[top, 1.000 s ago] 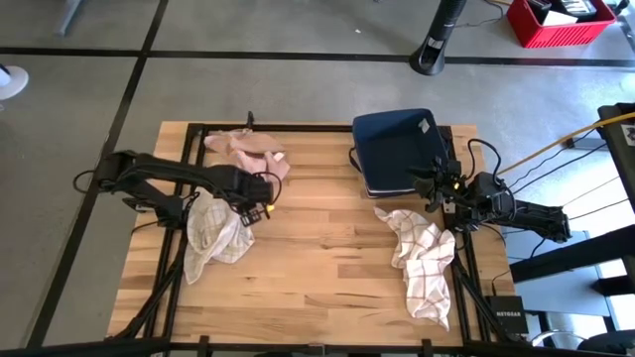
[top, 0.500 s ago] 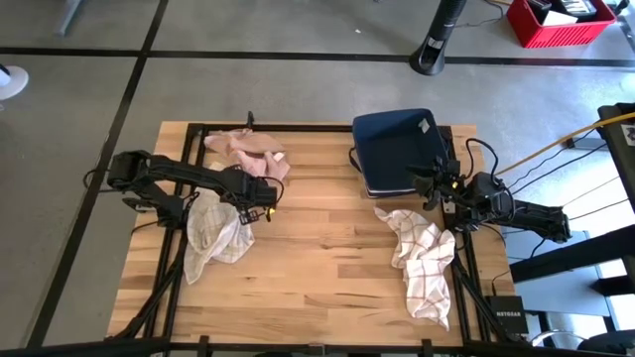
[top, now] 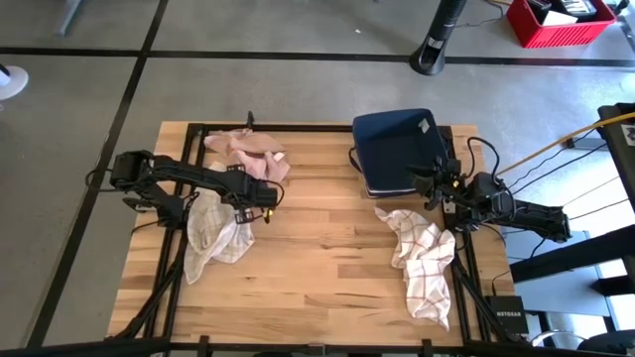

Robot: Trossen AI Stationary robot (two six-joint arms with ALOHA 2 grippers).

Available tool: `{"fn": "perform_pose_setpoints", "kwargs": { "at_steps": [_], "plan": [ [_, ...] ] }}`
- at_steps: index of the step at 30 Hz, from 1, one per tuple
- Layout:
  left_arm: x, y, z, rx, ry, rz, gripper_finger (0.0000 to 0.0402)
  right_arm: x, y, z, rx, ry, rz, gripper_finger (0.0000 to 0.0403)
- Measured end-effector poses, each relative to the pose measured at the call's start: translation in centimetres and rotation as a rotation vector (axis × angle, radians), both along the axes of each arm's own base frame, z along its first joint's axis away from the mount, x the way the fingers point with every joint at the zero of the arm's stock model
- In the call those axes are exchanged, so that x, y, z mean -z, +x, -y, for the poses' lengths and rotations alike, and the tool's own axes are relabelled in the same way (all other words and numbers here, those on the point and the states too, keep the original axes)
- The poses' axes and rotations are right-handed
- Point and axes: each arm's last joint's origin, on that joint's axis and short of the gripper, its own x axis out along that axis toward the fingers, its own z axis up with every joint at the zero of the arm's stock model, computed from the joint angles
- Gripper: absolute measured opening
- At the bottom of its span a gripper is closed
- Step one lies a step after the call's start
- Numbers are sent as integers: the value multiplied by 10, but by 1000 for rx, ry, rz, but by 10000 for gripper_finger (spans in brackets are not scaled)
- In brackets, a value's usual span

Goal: Fold towel
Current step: Fold the pink towel

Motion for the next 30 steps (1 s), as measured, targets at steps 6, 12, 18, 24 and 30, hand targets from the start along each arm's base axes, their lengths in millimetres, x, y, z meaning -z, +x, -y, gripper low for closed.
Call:
{"fn": "perform_pose_setpoints", "kwargs": {
  "at_steps": [6,12,18,24,30],
  "plan": [
    [7,-6,0,-15,3,-23,39,-1,0,0,8,0,8,134],
    [-5,1,6,8,69,29,6,-16,-1,-3,-88,-88,145,134],
    [-54,17,19,41,69,228,2,-19,10,-3,-132,-127,151,134],
    [-119,33,31,55,43,483,1,-34,34,-1,-201,-153,84,134],
    [-163,42,39,61,28,661,1,-56,74,3,-262,-227,-72,134]
  ]
}}
